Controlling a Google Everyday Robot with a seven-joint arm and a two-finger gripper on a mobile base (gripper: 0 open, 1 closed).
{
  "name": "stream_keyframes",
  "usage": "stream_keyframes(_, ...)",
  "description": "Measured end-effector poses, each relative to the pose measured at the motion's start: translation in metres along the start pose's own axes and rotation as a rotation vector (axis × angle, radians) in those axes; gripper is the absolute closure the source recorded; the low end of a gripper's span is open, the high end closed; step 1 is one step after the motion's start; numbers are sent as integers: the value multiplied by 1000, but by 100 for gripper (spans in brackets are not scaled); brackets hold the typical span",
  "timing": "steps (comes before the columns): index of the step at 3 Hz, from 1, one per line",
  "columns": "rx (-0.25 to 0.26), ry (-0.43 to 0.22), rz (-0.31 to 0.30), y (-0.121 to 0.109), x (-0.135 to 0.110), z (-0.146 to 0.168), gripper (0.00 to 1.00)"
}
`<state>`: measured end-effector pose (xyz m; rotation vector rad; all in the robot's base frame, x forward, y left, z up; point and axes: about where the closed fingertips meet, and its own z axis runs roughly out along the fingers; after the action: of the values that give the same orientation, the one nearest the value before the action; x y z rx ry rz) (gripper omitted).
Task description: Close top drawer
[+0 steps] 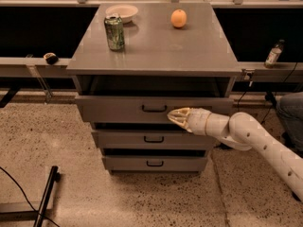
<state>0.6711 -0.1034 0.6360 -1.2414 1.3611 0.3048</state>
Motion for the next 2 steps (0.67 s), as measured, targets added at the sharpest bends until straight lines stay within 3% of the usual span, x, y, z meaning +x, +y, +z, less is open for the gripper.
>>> stream_keyframes(1, 18, -23, 12, -24, -8, 15, 100)
stream_keyframes(2, 22, -27, 23, -29, -9, 21, 100)
